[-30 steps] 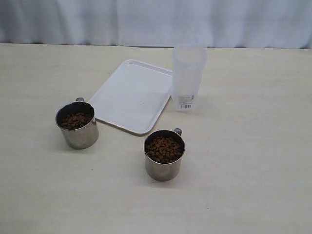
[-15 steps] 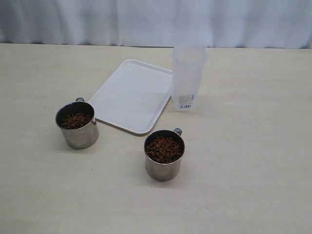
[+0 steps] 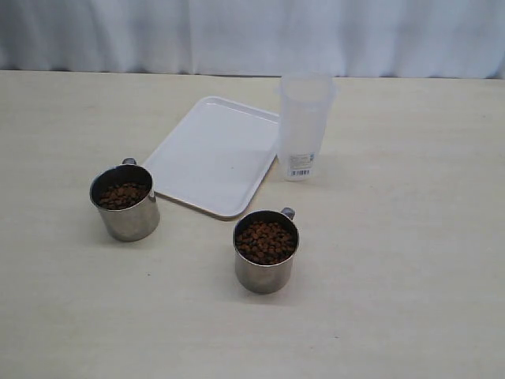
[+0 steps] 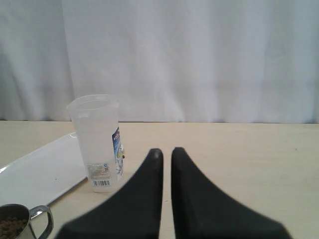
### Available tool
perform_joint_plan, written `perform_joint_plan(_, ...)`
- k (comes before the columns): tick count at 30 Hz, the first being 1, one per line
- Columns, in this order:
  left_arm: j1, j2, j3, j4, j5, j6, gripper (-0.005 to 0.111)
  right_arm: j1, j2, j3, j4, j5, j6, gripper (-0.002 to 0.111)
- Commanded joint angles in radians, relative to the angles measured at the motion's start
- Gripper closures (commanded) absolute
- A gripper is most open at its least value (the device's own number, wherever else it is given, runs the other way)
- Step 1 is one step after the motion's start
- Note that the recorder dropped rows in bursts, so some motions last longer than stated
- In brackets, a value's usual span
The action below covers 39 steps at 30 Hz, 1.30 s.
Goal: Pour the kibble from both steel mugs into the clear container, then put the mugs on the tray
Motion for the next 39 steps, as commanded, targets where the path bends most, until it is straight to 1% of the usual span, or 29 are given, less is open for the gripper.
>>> perform_joint_plan(1, -0.009, -0.004, 0.003, 0.001, -0.025, -0.029, 0.107, 0.001, -0.004, 0.004, -0.003, -0.002, -0.002, 0.103)
perform_joint_plan(25, -0.009, -0.004, 0.003, 0.027, -0.022, -0.016, 0.107, 0.001, -0.004, 0.004, -0.003, -0.002, -0.002, 0.103)
perform_joint_plan(30, -0.009, -0.004, 0.003, 0.025, -0.029, -0.035, 0.107, 0.001, -0.004, 0.004, -0.003, -0.002, -0.002, 0.103)
perform_joint_plan(32, -0.009, -0.004, 0.003, 0.025, -0.07, -0.076, 0.107, 0.001, -0.004, 0.004, -0.003, -0.002, -0.002, 0.103)
perform_joint_plan(34, -0.009, -0.004, 0.003, 0.025, -0.16, -0.143, 0.107, 0.001, -0.004, 0.004, -0.003, -0.002, -0.002, 0.103)
perform_joint_plan(35, -0.009, 0.046, 0.003, 0.025, -0.268, -0.209, 0.107, 0.001, -0.004, 0.004, -0.003, -0.002, -0.002, 0.103)
perform_joint_plan(36, -0.009, 0.081, 0.003, 0.025, -0.283, -0.22, 0.107, 0.001, -0.004, 0.004, -0.003, -0.002, -0.002, 0.103)
perform_joint_plan(37, -0.009, 0.196, -0.029, 0.027, -0.264, -0.22, 0.107, 0.001, -0.004, 0.004, -0.003, -0.002, -0.002, 0.103)
perform_joint_plan(38, -0.009, 0.25, -0.059, 0.032, -0.238, -0.213, 0.107, 0.001, -0.004, 0.004, -0.003, -0.002, -0.002, 0.103)
perform_joint_plan(39, -0.009, 0.396, -0.122, 0.077, -0.171, -0.202, 0.107, 0.001, -0.004, 0.004, -0.003, -0.002, -0.002, 0.103)
